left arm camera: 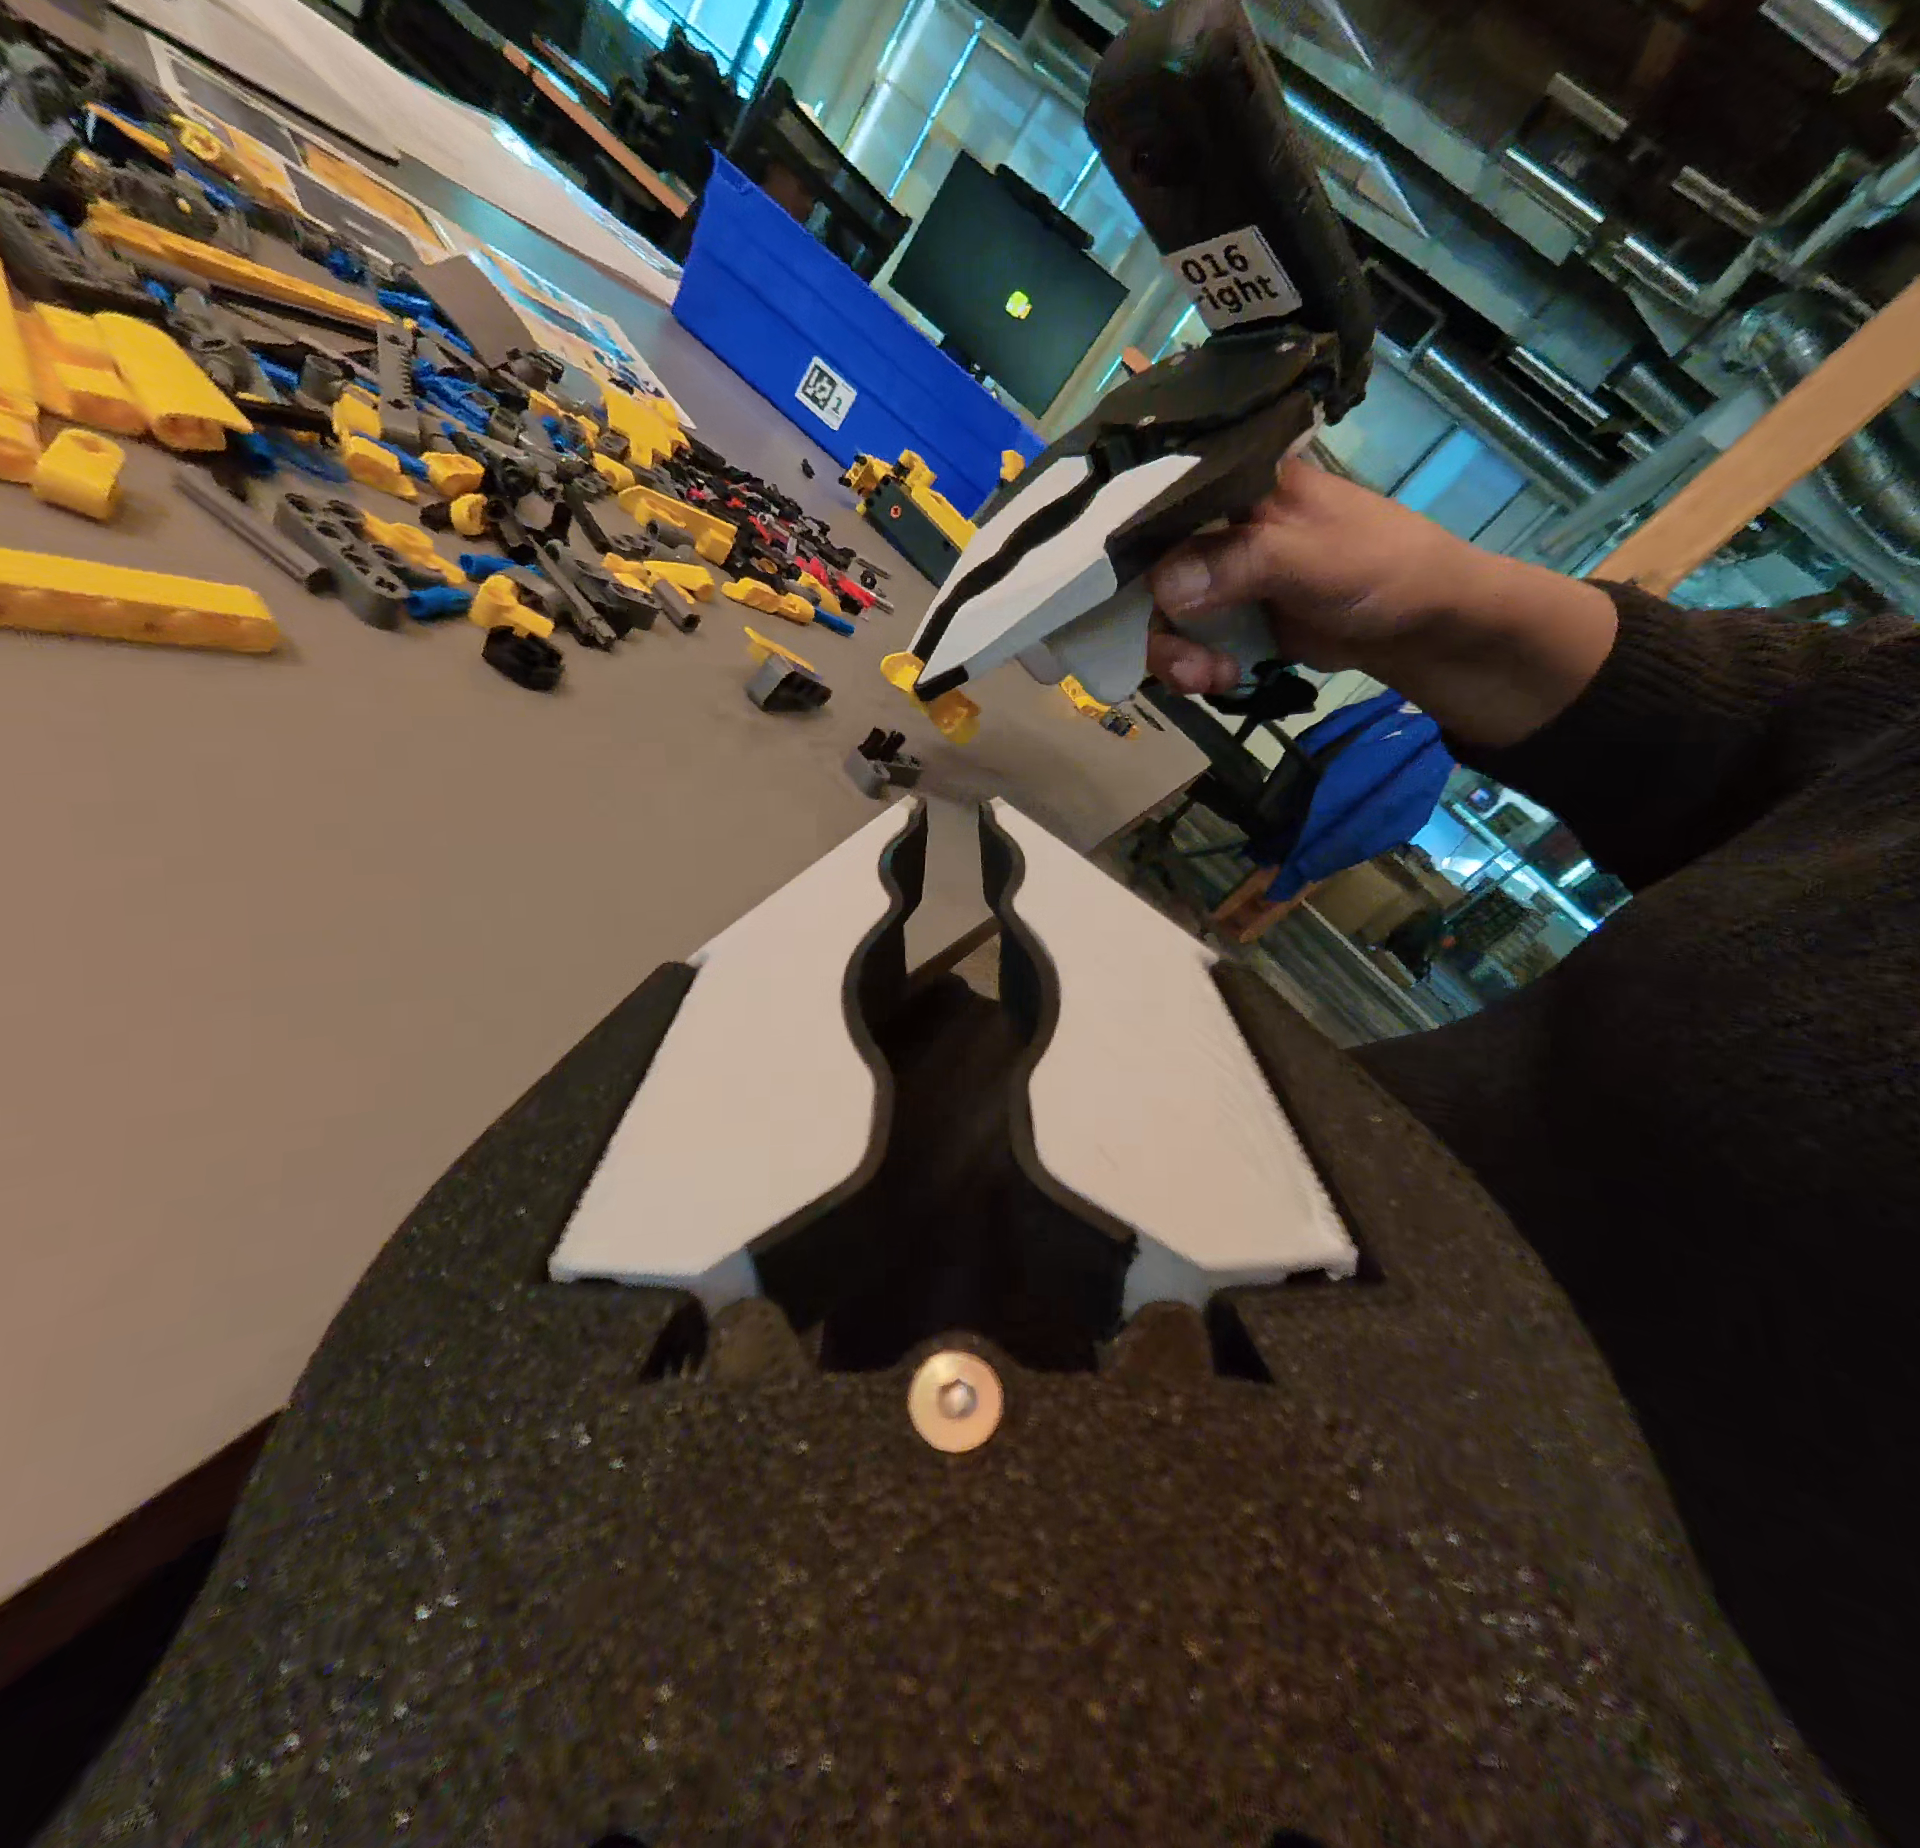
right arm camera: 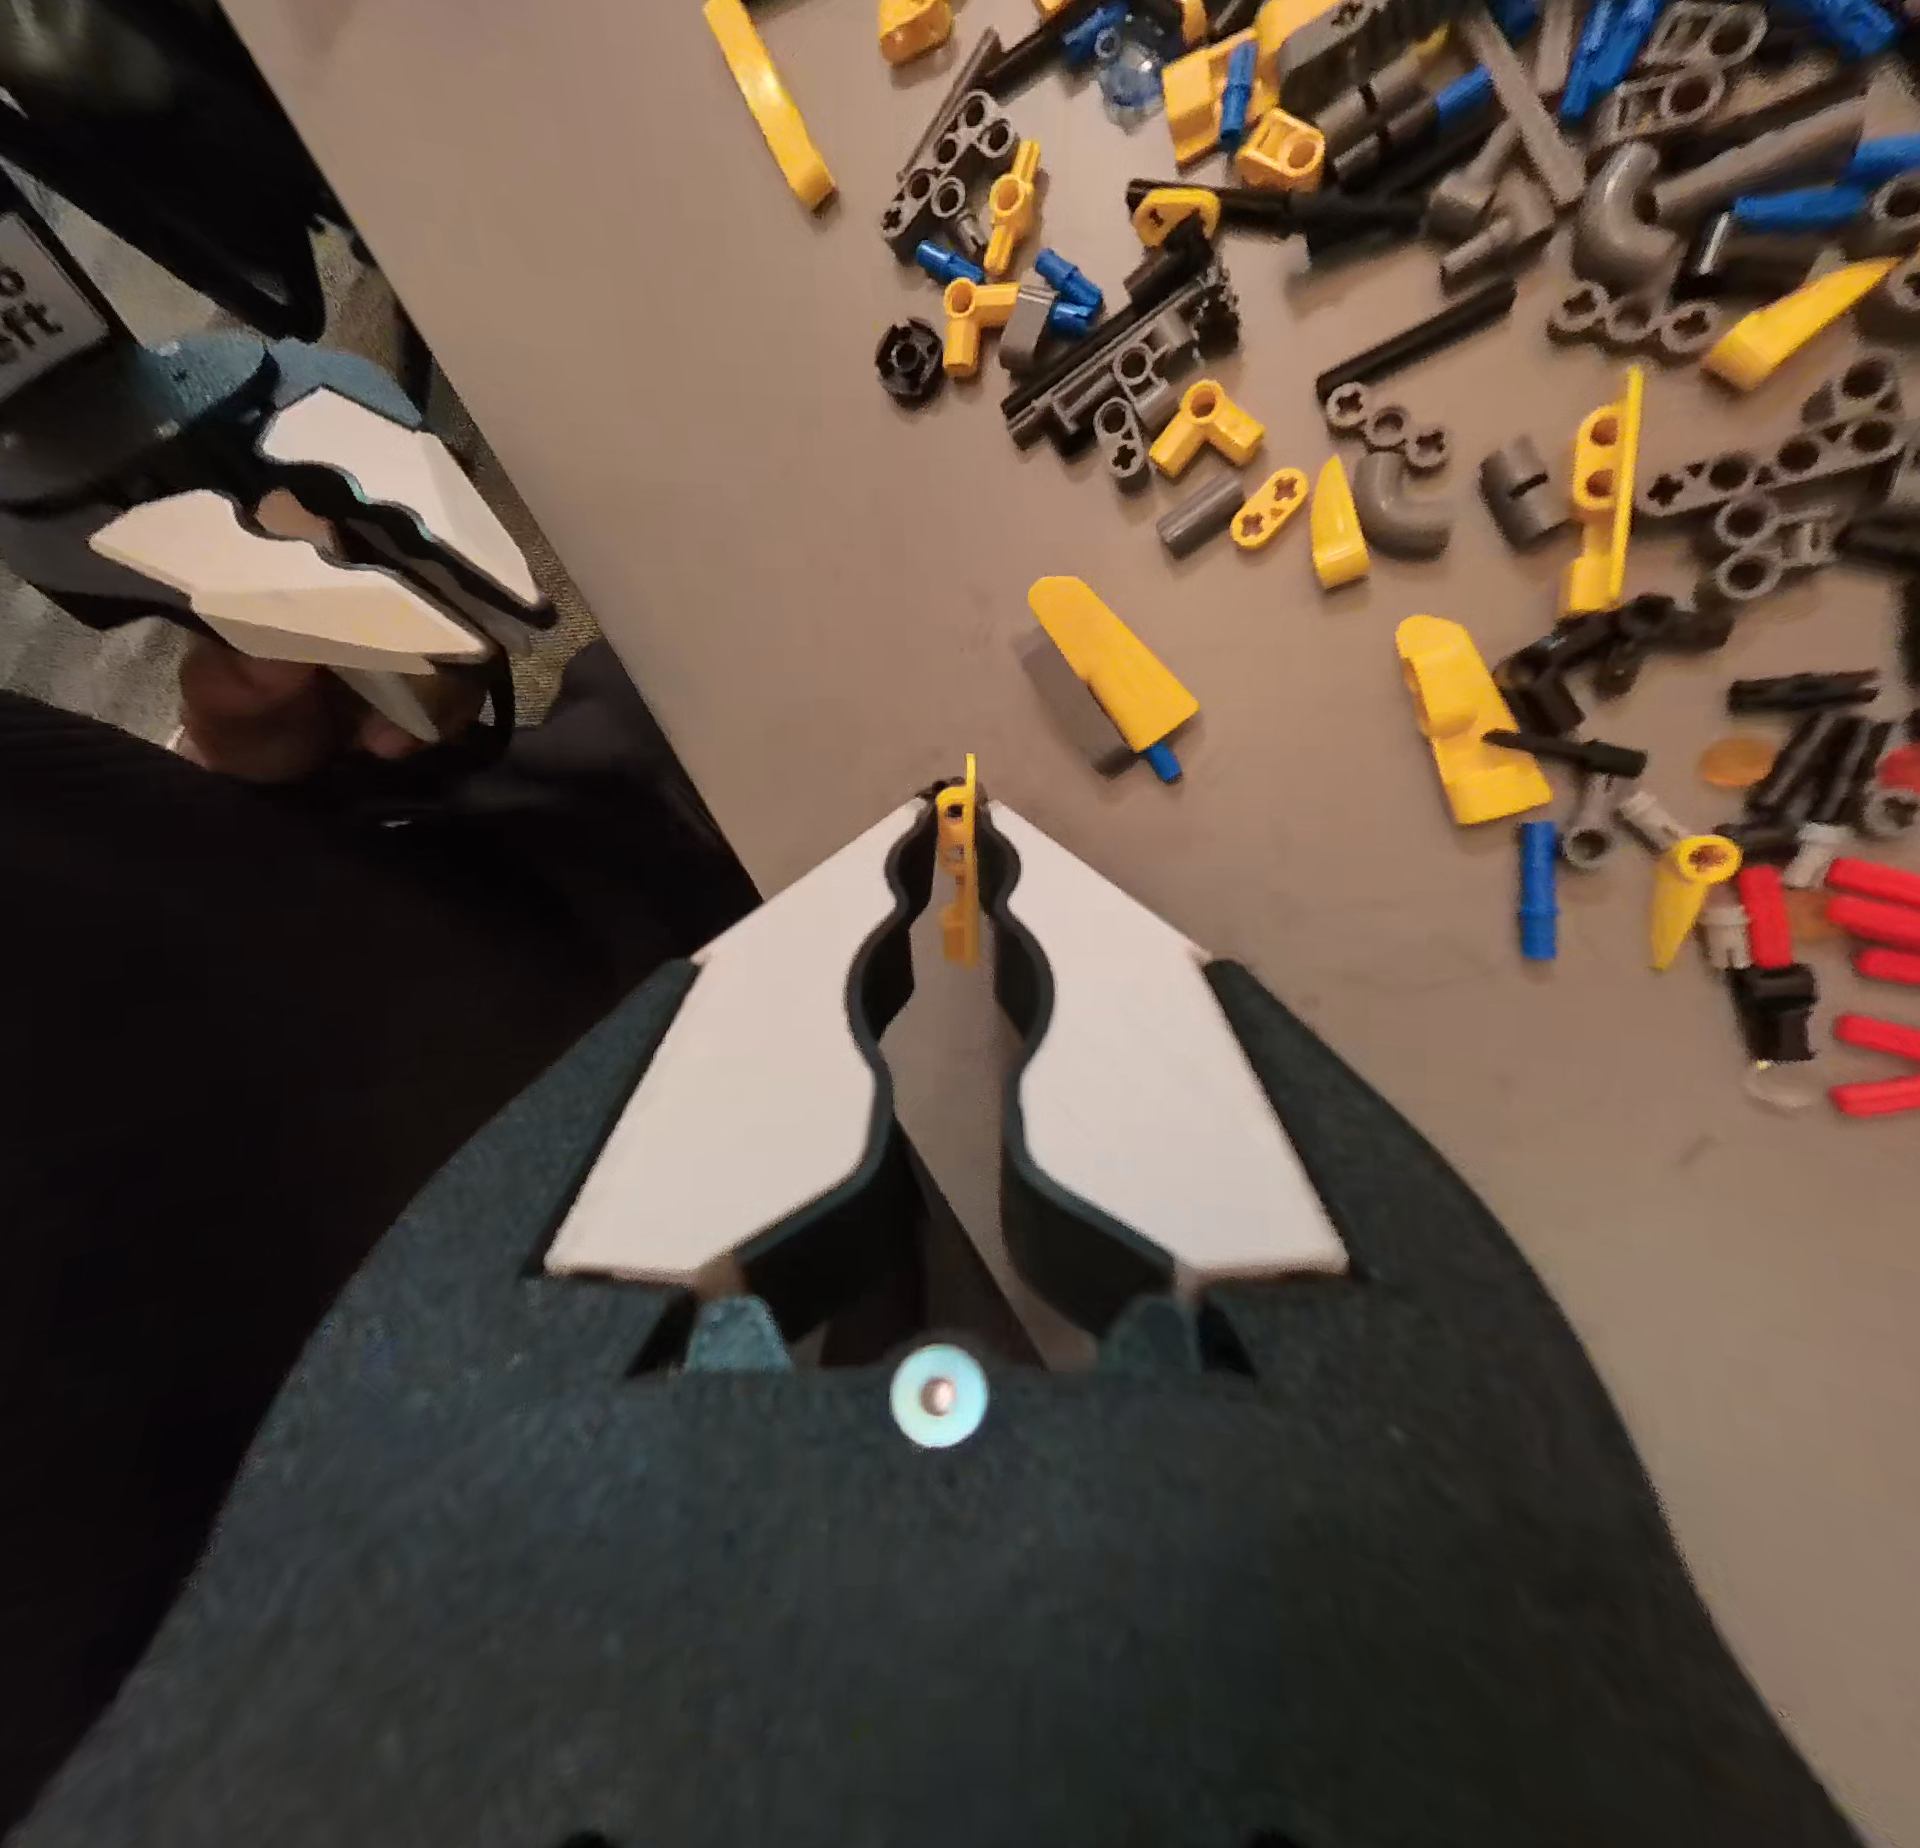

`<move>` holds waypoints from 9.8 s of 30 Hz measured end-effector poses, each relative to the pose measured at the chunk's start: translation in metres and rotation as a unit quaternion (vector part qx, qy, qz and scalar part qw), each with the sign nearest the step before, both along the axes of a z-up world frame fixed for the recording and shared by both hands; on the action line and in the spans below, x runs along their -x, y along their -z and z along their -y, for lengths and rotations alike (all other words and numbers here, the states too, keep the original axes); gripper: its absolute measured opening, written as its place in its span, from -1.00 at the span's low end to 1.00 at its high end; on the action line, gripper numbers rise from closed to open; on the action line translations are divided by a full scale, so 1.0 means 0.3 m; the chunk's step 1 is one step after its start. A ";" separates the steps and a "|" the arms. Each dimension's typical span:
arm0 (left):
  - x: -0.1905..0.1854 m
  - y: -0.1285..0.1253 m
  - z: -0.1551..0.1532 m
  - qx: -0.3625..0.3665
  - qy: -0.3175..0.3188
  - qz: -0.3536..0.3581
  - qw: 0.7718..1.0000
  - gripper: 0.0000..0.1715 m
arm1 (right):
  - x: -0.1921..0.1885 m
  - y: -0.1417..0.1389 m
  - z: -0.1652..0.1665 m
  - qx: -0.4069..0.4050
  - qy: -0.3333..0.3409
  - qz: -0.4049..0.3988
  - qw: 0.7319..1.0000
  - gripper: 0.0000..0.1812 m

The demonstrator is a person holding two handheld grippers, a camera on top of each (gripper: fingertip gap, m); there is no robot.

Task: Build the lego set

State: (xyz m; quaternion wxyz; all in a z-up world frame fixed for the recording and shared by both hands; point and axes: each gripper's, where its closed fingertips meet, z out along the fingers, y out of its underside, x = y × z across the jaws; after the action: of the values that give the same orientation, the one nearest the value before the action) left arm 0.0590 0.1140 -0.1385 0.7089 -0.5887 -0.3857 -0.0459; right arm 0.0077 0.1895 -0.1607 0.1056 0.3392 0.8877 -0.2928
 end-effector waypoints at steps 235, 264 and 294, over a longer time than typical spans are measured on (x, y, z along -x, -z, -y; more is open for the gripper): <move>0.055 0.117 -0.184 0.356 0.082 -0.132 0.922 -0.99 | -0.087 0.037 0.022 0.085 -0.488 -0.203 0.845 -0.95; 0.054 0.115 -0.192 0.400 0.079 -0.156 0.900 -0.99 | -0.105 0.005 0.054 0.121 -0.446 -0.211 0.861 -0.88; 0.054 0.092 -0.286 0.321 0.099 -0.118 0.935 -0.67 | -0.088 0.041 -0.038 0.117 -0.377 -0.182 0.900 -0.92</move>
State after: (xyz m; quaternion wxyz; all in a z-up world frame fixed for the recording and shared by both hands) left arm 0.0429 0.1999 -0.1661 0.5149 -0.8212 -0.2327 0.0802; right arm 0.0341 0.2008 -0.1729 0.0836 -0.0953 0.9121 -0.3898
